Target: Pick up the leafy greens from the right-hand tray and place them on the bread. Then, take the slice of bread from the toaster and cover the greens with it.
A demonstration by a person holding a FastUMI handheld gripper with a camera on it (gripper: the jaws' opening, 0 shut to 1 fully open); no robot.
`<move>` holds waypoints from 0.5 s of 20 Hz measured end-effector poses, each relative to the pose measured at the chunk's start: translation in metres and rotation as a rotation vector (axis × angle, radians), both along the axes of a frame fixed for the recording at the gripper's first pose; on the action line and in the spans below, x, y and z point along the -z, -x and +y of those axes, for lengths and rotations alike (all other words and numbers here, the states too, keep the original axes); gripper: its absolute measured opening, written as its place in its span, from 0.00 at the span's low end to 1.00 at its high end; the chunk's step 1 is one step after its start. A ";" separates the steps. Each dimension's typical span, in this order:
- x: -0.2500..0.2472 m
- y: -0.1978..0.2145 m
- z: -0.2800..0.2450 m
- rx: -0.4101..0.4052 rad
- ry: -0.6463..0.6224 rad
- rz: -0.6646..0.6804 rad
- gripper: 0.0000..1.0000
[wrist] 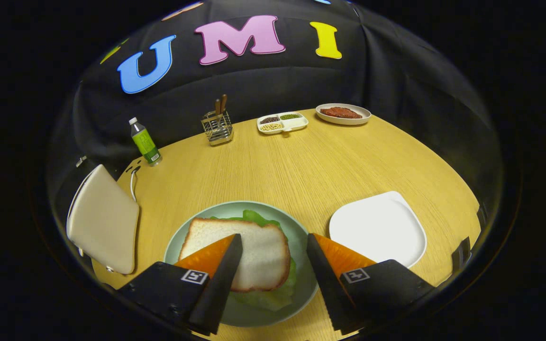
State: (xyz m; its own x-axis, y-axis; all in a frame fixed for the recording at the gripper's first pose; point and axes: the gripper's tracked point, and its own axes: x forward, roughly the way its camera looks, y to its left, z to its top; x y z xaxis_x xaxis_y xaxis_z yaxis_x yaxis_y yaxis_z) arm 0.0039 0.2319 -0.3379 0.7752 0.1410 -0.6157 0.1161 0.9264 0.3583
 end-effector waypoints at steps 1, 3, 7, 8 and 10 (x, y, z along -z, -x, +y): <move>-0.001 0.000 -0.003 0.005 0.008 -0.001 0.95; -0.017 -0.003 -0.012 0.010 0.014 -0.037 1.00; -0.060 -0.009 -0.043 0.029 0.011 -0.122 0.99; -0.074 -0.009 -0.051 0.029 0.016 -0.146 0.99; -0.104 -0.010 -0.071 0.029 0.025 -0.202 0.99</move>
State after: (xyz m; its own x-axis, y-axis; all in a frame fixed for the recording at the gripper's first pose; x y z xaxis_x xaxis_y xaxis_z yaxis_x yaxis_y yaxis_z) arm 0.0140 0.1606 -0.2336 0.8870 0.1030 -0.4501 0.0713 0.9326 0.3539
